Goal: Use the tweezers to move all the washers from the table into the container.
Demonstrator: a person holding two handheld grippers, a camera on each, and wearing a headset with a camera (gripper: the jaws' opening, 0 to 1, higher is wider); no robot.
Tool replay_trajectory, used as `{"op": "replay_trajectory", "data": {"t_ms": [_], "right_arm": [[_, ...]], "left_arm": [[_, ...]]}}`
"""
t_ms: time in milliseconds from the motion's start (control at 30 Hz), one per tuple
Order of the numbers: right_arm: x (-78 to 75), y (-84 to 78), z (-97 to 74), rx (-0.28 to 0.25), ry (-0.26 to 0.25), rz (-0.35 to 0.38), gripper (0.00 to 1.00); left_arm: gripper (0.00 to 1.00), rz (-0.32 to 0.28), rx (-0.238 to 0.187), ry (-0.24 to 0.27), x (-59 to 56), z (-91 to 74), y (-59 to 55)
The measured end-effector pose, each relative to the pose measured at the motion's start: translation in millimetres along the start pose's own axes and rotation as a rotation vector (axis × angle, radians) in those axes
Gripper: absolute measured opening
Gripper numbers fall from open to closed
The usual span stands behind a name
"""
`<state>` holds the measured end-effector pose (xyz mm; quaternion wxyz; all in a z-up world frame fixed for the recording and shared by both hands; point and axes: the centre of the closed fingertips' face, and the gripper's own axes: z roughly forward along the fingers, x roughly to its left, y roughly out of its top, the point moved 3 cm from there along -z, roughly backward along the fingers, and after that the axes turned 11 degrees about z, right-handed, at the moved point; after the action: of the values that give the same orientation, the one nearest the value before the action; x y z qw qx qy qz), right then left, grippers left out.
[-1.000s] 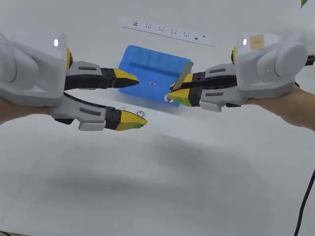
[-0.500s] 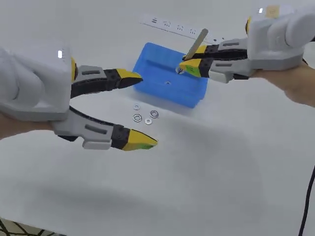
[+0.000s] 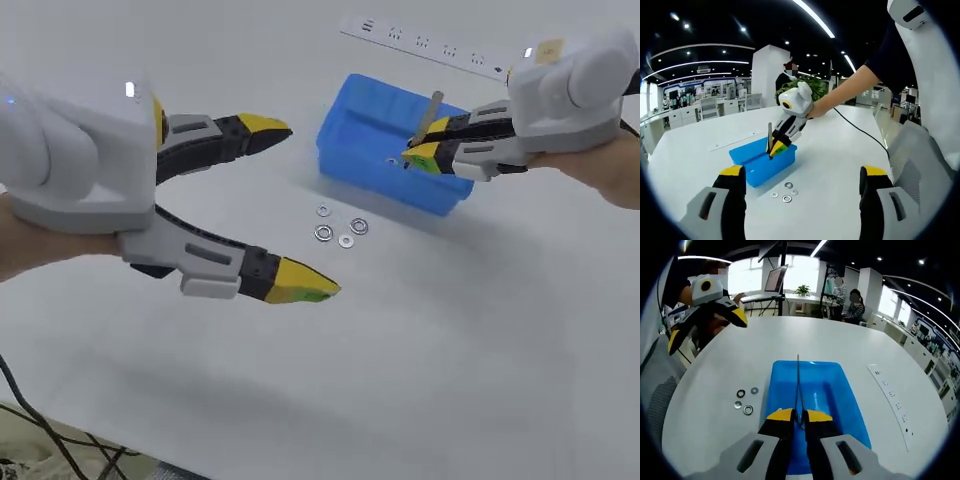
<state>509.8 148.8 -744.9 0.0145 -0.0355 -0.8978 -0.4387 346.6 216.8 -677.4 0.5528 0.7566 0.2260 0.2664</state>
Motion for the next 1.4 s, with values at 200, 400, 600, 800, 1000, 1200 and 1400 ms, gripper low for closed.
{"op": "replay_trajectory", "data": {"t_ms": [200,400,600,800,1000,1200,1400], "right_arm": [[-0.2,-2.8,-0.1,0.004,-0.002,0.007,0.09],[1.2,-5.8,-1.5,0.005,-0.008,0.02,0.09],[4.3,-4.4,-2.9,0.004,-0.002,0.029,0.09],[3.6,-1.7,-5.2,-0.01,-0.011,0.044,0.1],[3.1,3.9,-11.7,-0.028,-0.027,0.04,0.09],[6.9,21.0,-21.5,-0.065,-0.04,0.018,0.08],[19.2,29.1,-27.4,-0.075,-0.024,-0.008,0.08]], "left_arm": [[1.0,0.005,-0.013,0.012,0.9,1.4,6.1],[0.99,0.011,-0.014,0.009,-1.5,3.1,9.7],[0.99,0.012,-0.007,0.012,-1.5,1.4,8.6],[0.99,0.025,0.02,0.014,-1.4,0.4,3.8],[0.99,-0.009,0.004,0.041,6.5,-0.2,7.3],[0.96,-0.045,-0.045,0.078,32.5,7.9,21.5],[0.81,-0.072,-0.077,0.077,61.3,40.4,37.2]]}}
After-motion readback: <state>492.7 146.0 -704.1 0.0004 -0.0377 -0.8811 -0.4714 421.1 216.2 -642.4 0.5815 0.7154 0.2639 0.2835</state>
